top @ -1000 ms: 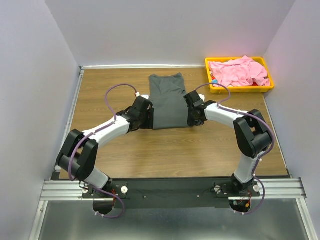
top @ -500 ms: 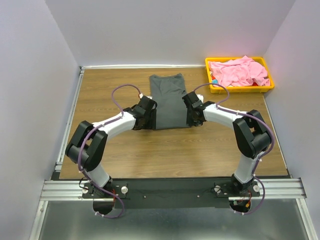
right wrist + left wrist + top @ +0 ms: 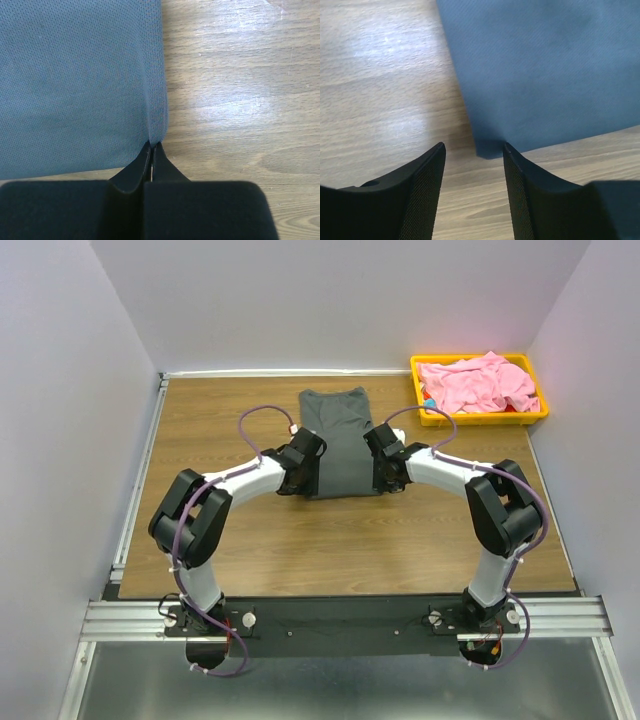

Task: Fold and stack the t-shirts
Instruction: Fold the tshirt

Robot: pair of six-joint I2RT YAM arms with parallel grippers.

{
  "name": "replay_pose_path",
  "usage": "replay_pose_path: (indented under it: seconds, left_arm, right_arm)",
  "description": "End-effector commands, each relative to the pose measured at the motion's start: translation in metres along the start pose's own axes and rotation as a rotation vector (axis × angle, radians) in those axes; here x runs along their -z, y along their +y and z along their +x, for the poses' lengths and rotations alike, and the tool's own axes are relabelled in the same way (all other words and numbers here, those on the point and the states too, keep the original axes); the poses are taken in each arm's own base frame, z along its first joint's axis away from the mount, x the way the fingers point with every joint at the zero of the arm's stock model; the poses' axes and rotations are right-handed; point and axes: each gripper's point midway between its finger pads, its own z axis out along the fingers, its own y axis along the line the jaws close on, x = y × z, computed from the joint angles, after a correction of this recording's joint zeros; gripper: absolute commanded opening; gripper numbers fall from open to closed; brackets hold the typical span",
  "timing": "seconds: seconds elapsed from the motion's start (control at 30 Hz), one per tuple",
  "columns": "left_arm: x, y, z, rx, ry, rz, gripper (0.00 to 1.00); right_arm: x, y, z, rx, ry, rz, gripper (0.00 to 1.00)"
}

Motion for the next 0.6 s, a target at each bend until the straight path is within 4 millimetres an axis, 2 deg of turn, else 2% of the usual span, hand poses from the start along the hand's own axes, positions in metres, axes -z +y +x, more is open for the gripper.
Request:
replay_pose_path:
  seconds: [0.0, 0.13, 0.37, 0.57]
  left_arm:
    - [-0.003, -0.002, -0.004, -0.003, -0.005, -0.029, 0.57]
    - [-0.009, -0.001, 0.000, -0.005, 0.010, -0.037, 0.52]
    - [-0.023, 0.000, 0.024, -0.048, 0.085, -0.066, 0.43]
    - [-0.027, 0.001, 0.040, -0.076, 0.136, -0.091, 0.40]
  right_arm:
    - [-0.013, -0.037, 0.085, 0.110, 0.275, 0.121, 0.01]
    - [-0.012, -0.038, 0.086, 0.112, 0.272, 0.123, 0.01]
    - [-0.012, -0.039, 0.088, 0.112, 0.272, 0.117, 0.01]
    - [-0.010, -0.038, 0.086, 0.108, 0.259, 0.108, 0.01]
